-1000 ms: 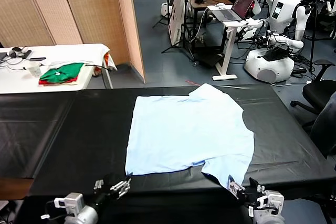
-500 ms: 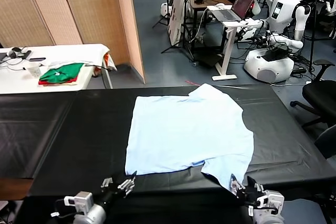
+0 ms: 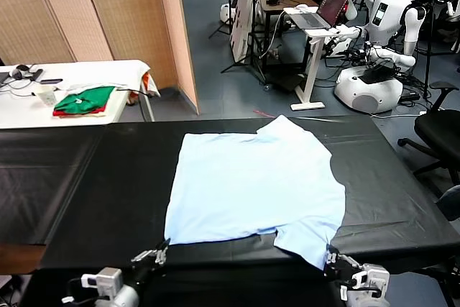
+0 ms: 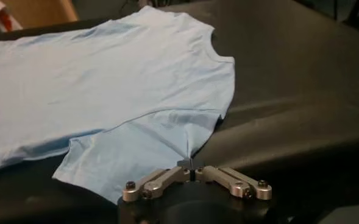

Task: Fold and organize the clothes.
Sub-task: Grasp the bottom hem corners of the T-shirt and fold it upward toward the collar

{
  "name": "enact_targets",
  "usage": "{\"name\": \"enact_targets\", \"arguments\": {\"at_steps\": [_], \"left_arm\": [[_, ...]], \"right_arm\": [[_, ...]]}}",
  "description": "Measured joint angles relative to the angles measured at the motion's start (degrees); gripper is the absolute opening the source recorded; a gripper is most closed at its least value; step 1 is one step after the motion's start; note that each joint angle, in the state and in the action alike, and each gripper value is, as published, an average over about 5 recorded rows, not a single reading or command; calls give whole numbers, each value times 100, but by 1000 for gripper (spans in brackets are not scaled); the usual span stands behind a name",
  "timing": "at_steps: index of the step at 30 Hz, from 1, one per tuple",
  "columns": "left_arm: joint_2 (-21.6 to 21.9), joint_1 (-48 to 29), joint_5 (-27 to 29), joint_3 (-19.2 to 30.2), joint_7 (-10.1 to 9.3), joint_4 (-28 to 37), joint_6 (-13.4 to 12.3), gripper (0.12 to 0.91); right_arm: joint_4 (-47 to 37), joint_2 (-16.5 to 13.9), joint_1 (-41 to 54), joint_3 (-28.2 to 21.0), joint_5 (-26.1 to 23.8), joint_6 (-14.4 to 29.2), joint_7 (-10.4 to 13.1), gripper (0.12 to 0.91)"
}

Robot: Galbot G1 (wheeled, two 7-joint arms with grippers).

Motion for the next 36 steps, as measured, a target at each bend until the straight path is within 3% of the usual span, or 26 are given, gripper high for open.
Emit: {"name": "enact_targets", "arguments": {"at_steps": [7,14,18,24,36], "left_arm": [[51,446,-33,-320,-64,-493,-11,147],[-77,375,-23,-340,-124,-580,-274,147],[-204,-11,1,-249,-85,-343,-505,147],[-376,-775,250,-58,-31,193,-613,147],[-360,-2150,698,539,-42,1321,-688,147]], "right_arm": [[225,-24,-156,22,25,112,-77,140],[-65,-119,429,289,137,720,-649,140],[-553,-343,1016,295,91,1019,-843,140],[-1471,-692,2032,19,-113,1280,-960,140],[-2651,-967,3393,-632,-313,1305,-1021,140]]}}
